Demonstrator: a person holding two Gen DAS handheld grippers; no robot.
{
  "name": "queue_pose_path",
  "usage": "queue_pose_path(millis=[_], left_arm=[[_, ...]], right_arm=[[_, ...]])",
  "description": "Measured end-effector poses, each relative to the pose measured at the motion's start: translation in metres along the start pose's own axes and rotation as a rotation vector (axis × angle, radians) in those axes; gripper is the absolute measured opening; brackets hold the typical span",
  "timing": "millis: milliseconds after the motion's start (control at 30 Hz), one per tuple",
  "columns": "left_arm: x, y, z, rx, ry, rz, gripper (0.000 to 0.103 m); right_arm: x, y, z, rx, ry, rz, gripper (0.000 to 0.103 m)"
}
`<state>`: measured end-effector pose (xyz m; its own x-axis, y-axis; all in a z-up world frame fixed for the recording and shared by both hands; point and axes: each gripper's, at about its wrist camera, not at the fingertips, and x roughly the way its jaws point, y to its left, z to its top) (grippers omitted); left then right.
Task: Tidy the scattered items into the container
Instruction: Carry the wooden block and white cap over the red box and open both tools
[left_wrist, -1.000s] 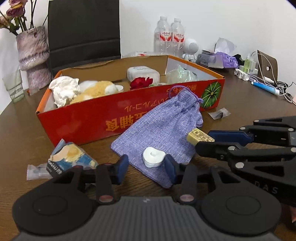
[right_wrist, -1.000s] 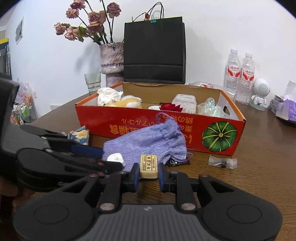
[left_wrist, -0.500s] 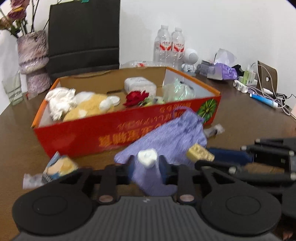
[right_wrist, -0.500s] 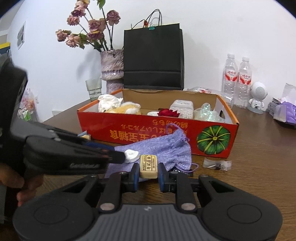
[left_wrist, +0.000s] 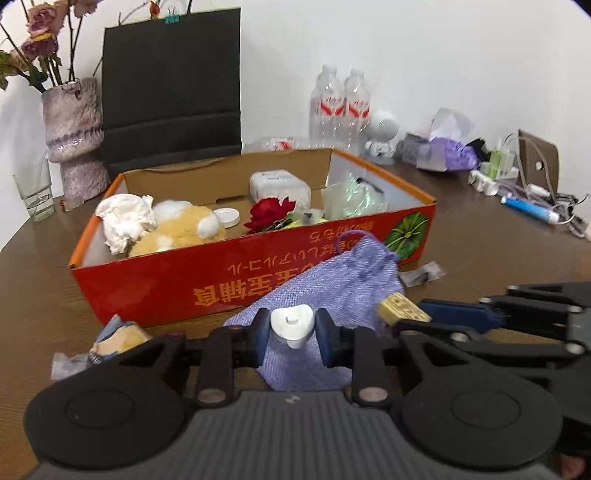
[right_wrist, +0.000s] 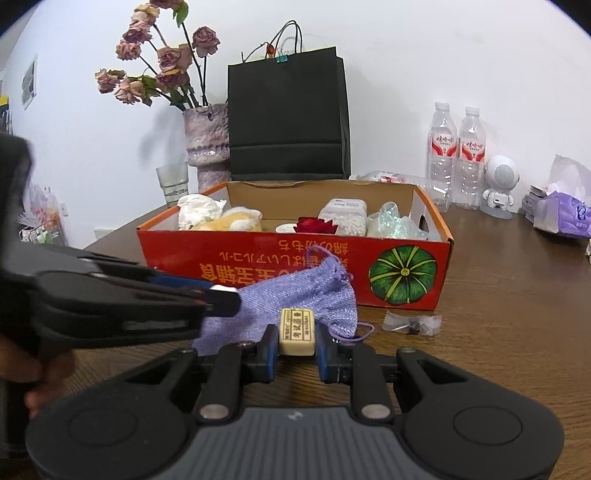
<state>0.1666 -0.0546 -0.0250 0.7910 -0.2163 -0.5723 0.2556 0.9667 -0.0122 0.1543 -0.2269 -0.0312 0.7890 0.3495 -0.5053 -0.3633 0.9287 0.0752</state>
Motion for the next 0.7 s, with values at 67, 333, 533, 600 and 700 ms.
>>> queue_pose_path(millis=[67, 333, 533, 600, 700], left_arm=[[-0.009, 0.003, -0.003, -0.01, -0.004, 0.003, 0.027], [-0.036, 0.011, -0.009, -0.032, -0.046, 0.0, 0.027], [-0.049, 0.016, 0.029, -0.013, -0.145, -0.004, 0.027], [-0.048, 0.02, 0.053, -0.011, -0.188, 0.005, 0.027], [-0.027, 0.029, 0.088, -0.034, -0.201, 0.012, 0.027]], right_arm=[[-0.001, 0.003, 0.001, -0.004, -0.005, -0.008, 0.02], [-0.013, 0.013, 0.004, 0.032, -0.024, -0.007, 0.02], [-0.02, 0.01, 0.038, 0.035, -0.069, 0.018, 0.02], [-0.019, 0.004, 0.062, 0.035, -0.097, 0.018, 0.02], [-0.001, -0.005, 0.097, 0.005, -0.121, -0.028, 0.02]])
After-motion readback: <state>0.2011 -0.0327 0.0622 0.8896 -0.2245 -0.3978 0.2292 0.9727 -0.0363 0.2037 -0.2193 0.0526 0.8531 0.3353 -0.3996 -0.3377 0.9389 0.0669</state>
